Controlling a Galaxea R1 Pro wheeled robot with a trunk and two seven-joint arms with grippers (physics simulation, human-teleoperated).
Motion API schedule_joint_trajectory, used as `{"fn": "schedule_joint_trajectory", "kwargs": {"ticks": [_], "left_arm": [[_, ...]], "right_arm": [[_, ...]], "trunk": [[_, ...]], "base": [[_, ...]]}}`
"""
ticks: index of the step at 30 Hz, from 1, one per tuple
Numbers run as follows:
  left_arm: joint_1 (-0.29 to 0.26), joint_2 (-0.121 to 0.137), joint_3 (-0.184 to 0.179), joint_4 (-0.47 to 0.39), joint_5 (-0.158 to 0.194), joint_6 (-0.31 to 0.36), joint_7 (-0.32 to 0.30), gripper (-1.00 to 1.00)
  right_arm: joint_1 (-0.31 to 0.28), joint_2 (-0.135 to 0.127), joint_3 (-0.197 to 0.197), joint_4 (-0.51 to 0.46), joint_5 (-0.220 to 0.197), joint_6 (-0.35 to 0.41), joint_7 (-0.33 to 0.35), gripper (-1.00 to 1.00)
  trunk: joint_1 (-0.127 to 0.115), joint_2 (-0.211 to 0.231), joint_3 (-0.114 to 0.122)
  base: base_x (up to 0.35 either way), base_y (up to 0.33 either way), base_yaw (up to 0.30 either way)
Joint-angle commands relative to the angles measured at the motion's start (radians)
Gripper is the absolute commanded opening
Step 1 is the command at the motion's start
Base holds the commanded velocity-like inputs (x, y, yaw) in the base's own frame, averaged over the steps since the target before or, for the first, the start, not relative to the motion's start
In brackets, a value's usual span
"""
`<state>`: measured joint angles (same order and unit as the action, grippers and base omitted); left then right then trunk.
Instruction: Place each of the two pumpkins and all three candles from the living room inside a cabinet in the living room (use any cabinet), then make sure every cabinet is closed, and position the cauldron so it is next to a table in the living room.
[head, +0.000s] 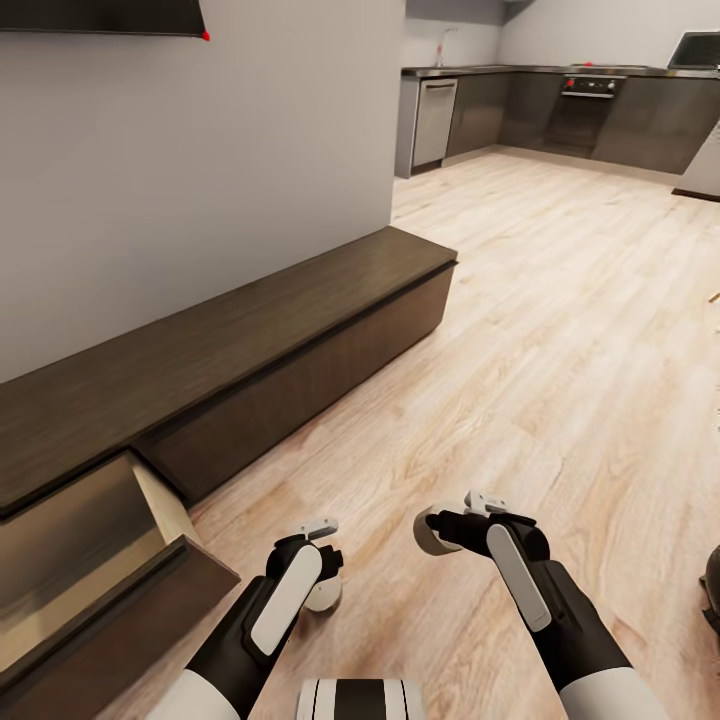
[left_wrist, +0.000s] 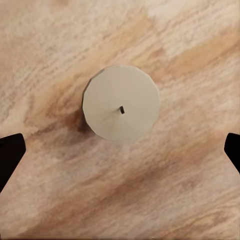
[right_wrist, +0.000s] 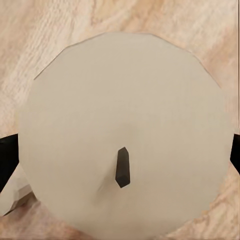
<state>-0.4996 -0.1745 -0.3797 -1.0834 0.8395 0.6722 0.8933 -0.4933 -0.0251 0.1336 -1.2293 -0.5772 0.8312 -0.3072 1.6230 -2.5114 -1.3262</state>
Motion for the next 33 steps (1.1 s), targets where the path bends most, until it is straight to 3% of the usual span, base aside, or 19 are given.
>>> {"fn": "schedule_joint_trajectory", "kwargs": {"ticks": [1,28,33], "left_arm": [[-0.001,0.0,-0.001,-0.001,0.007,0.002,0.009,1.0],[-0.001,0.0,-0.001,-0.001,0.007,0.002,0.009,1.0],[-0.001,0.006,0.021,-0.014,0.009,0.006,0.007,1.0]], "right_arm": [[-0.001,-0.001,0.002,-0.001,-0.01,0.002,-0.01,-1.0],[-0.001,-0.001,0.003,-0.004,-0.01,0.002,-0.01,-1.0],[-0.001,-0.002,0.007,-0.047,-0.01,0.002,-0.01,-1.0]], "trunk": [[0.0,0.0,-0.001],[0.0,0.0,-0.001],[0.0,0.0,-0.001]], "base": [[-0.117,0.0,-0.142],[-0.023,0.021,-0.248],[0.0,0.017,-0.263]]}}
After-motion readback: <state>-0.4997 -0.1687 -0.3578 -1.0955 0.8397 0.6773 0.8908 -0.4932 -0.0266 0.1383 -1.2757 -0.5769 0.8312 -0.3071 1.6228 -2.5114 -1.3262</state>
